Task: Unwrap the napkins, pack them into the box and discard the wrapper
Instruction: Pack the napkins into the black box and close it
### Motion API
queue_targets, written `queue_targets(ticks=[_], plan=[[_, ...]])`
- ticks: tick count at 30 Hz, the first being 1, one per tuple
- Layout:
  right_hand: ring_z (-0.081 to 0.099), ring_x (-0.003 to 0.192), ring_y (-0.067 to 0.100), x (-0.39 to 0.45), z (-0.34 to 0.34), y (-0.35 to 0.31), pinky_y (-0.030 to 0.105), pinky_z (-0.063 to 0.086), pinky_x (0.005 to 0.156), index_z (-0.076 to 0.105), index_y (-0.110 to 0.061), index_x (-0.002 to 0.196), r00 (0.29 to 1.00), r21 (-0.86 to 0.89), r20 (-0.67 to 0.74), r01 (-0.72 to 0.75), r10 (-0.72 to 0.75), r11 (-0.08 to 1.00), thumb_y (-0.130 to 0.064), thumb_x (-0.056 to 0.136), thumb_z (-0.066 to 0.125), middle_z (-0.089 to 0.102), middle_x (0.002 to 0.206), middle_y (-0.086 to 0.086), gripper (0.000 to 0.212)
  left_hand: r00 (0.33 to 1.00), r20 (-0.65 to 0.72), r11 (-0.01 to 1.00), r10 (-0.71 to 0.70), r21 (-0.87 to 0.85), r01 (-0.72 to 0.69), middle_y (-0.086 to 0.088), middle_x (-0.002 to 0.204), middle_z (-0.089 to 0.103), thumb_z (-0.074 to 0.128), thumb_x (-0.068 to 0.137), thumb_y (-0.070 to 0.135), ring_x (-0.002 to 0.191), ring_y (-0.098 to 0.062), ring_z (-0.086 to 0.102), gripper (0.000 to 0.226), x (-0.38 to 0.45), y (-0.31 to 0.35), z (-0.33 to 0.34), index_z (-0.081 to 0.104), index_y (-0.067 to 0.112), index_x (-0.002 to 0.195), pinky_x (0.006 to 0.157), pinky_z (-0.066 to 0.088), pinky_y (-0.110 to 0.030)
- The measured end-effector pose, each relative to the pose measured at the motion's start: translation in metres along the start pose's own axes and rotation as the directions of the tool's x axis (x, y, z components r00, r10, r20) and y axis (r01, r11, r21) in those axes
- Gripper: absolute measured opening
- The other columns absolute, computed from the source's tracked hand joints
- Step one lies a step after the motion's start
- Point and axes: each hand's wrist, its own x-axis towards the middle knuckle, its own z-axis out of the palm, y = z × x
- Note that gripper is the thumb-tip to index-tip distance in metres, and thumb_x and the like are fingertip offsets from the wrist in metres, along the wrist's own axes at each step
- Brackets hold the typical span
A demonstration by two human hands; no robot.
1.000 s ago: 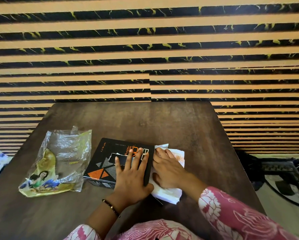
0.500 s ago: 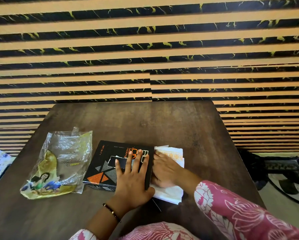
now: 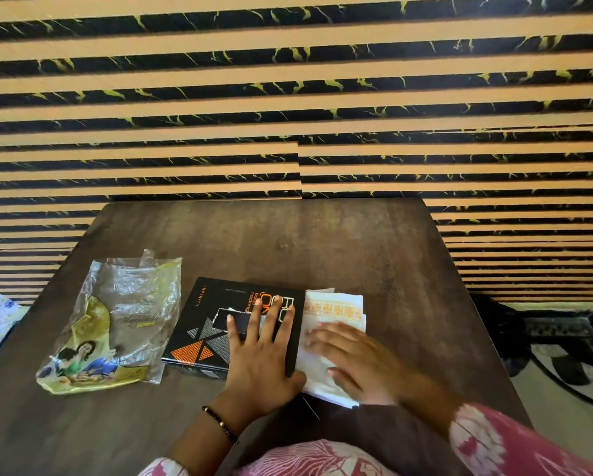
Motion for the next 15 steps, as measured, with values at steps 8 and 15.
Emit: queue_targets(ticks=[8, 15], plan=[[0.054, 0.117, 0.019, -0.022, -0.01, -0.017, 0.035, 0.044, 0.098, 0.04, -0.012, 0.137, 0.437, 0.754, 0.313, -0.654, 0.844, 0.059, -0.014, 0.086, 0.062, 0.05, 0.137, 0.003, 0.056, 1.0, 0.009, 1.0, 0.007, -0.004, -0.007, -0.01, 0.149, 0.034, 0.044, 0.063, 0.062, 0.138, -0.038, 0.025, 0.09, 0.001, -0.003, 0.003, 0.028, 0.02, 0.142, 0.101, 0.02, -0.072], [0.06, 0.085, 0.015, 0.005, -0.022, -0.019, 0.032, 0.051, 0.073, 0.064, -0.013, 0.098, 0.391, 0.615, 0.283, -0.775, 0.876, 0.147, -0.006, 0.086, 0.052, 0.066, 0.099, 0.003, 0.019, 1.0, 0.003, 1.0, 0.005, -0.028, -0.005, -0.01, 0.151, 0.03, 0.043, 0.065, 0.062, 0.14, -0.037, 0.019, 0.09, 0.0, -0.002, 0.003, 0.025, 0.021, 0.142, 0.102, 0.018, -0.073]])
